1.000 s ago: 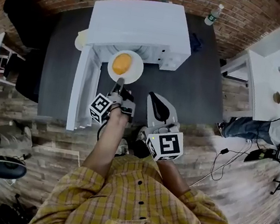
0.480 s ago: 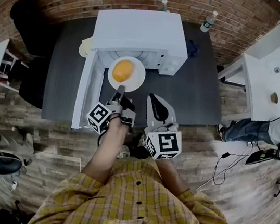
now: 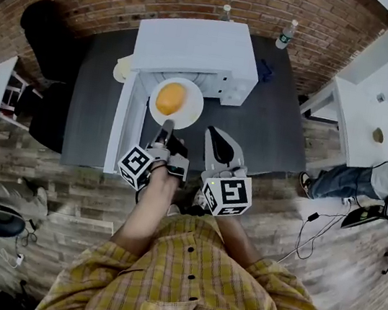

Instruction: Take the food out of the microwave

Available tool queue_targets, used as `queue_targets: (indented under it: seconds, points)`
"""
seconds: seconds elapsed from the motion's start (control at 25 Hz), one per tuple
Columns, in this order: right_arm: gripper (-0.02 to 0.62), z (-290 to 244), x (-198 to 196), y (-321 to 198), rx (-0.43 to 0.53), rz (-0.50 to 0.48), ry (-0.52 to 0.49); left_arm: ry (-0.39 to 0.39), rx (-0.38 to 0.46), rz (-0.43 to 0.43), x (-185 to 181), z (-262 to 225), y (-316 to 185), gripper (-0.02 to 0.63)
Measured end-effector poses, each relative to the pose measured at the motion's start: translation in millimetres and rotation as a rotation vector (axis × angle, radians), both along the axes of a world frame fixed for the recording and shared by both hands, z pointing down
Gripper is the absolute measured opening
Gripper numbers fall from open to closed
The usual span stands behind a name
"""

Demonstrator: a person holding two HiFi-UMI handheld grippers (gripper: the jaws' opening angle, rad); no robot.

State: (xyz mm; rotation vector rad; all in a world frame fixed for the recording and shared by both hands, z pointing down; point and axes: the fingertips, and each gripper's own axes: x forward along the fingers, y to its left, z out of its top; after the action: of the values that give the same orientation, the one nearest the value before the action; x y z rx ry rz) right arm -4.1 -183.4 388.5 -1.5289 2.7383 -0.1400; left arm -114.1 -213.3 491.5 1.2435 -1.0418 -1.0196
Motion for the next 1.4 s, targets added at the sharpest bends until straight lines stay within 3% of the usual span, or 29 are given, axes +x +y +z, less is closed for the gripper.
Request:
queue_targets:
  seconds: [0.36,0.84,1.4]
  points:
    - [0.003,-7.0,-6.4,5.2,0.005,-0.015,-0.007,0.020,0.049,0.005,-2.4,-35.8,13.9,0.009]
    - [0.003,-16.7,0.5,4.0,0.038,-0.005,0.002,0.104,0.101,0.016,11.7,-70.2,18.8,0.009]
    - [0.003,-21.2,7.9,-6.8,0.045,-0.007,0.003,0.097,0.113,0.033,19.0,-80.3,13.6,0.009]
